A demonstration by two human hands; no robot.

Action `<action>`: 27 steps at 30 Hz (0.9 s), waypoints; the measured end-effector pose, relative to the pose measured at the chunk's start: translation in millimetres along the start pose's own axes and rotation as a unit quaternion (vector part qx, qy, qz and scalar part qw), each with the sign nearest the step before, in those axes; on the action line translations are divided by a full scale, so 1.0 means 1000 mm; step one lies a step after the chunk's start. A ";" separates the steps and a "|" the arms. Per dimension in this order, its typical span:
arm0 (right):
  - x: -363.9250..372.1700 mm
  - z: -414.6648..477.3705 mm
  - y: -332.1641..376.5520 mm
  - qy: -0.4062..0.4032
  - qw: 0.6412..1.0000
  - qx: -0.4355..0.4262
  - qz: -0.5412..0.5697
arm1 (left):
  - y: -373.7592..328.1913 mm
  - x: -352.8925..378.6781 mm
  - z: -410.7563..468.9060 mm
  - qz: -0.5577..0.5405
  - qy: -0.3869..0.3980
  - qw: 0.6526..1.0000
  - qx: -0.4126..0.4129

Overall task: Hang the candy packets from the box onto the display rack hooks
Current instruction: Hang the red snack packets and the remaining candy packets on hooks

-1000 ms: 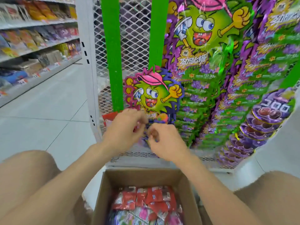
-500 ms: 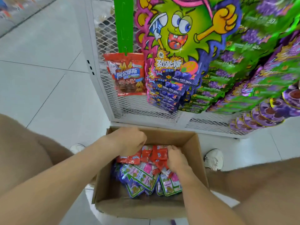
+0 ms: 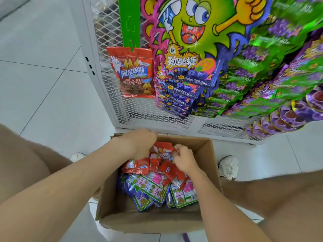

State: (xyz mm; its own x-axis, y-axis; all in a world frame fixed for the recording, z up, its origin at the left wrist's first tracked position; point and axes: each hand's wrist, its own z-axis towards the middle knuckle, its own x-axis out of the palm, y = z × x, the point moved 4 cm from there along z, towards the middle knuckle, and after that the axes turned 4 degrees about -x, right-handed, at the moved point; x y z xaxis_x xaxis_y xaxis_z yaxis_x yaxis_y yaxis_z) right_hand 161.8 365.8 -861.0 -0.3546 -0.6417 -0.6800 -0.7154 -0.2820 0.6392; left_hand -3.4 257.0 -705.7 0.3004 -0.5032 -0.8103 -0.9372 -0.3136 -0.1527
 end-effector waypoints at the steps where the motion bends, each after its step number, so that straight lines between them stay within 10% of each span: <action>1: -0.008 -0.001 0.012 0.005 0.998 0.002 0.056 | 0.004 -0.001 0.001 -0.025 -0.011 1.000 -0.002; 10: -0.076 -0.041 0.118 0.113 0.882 -0.046 0.455 | 0.031 -0.054 -0.038 -0.417 -0.170 0.892 -0.041; 16: -0.131 -0.061 0.186 -0.010 0.955 -0.228 0.191 | 0.029 -0.114 -0.084 -0.395 -0.298 0.869 0.002; 27: -0.202 -0.067 0.275 -0.238 0.917 -0.321 -0.009 | 0.057 -0.202 -0.082 -0.454 -0.498 0.738 -0.033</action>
State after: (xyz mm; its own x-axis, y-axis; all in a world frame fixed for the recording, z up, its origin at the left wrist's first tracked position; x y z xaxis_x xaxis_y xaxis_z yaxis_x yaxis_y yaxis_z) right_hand 76.9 370.4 -523.9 -0.6780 -0.2928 -0.6742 -0.2758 -0.7489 0.6026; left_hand -103.4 274.8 -504.3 0.4894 0.7693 -0.4108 -0.4091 -0.2135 -0.8872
